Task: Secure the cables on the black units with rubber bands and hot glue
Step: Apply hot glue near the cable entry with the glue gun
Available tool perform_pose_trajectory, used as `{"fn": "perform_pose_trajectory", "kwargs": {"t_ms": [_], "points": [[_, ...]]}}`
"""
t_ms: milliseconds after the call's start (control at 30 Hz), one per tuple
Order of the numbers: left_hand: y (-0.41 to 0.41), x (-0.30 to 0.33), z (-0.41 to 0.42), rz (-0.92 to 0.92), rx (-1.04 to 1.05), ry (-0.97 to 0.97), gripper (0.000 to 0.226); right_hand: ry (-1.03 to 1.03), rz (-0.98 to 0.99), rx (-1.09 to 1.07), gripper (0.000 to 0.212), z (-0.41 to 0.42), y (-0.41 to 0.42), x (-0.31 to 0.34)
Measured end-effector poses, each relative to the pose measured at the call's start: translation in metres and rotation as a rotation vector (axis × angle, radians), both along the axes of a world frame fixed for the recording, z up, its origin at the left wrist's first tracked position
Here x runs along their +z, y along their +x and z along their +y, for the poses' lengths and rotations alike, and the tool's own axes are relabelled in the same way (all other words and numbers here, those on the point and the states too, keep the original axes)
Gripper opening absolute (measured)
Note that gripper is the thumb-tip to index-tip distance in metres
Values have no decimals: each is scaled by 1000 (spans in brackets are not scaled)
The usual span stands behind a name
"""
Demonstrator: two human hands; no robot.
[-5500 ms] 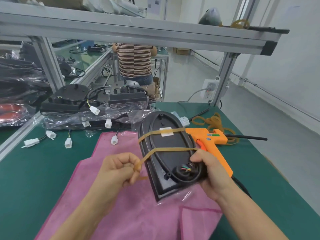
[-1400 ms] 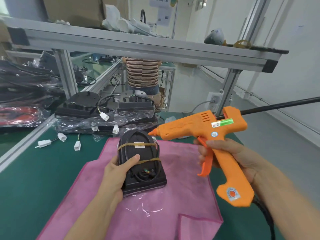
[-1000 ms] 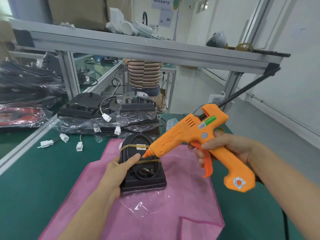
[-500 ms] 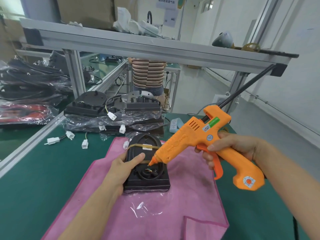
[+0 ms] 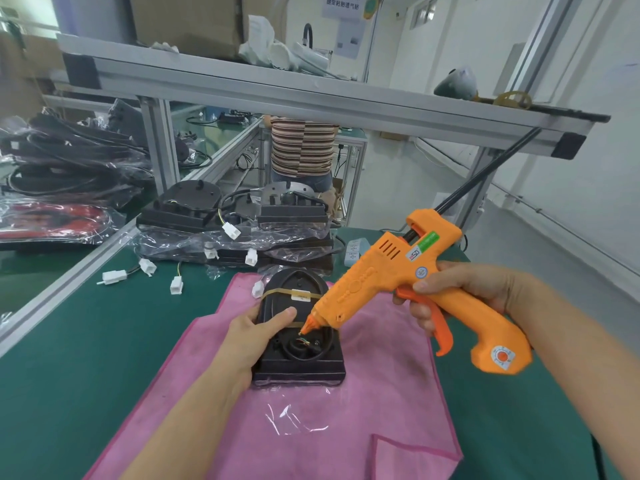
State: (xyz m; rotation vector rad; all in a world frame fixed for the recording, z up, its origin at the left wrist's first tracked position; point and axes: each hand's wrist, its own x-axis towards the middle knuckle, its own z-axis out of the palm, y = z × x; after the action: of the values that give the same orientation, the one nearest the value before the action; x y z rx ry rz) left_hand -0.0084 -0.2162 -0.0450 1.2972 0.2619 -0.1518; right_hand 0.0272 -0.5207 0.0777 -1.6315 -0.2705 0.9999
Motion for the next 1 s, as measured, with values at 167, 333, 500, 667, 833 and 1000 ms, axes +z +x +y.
{"fn": "perform_pose_trajectory", "kwargs": {"t_ms": [167, 333, 500, 667, 833, 1000], "points": [[0, -1, 0, 9, -1, 8, 32, -43, 5, 19, 42, 4, 1, 4], [0, 0, 0, 9, -2, 9, 31, -76, -5, 10, 34, 7, 3, 11], [-1, 2, -1, 10, -3, -1, 28, -76, -6, 3, 35, 6, 4, 9], [-1, 2, -1, 11, -5, -7, 29, -74, 0, -9, 32, 7, 4, 11], [-1, 1, 0, 20, 0, -14, 29, -89, -12, -31, 25, 8, 3, 14], [-1, 1, -1, 23, 0, -2, 29, -73, -19, -19, 27, 8, 1, 14]]}}
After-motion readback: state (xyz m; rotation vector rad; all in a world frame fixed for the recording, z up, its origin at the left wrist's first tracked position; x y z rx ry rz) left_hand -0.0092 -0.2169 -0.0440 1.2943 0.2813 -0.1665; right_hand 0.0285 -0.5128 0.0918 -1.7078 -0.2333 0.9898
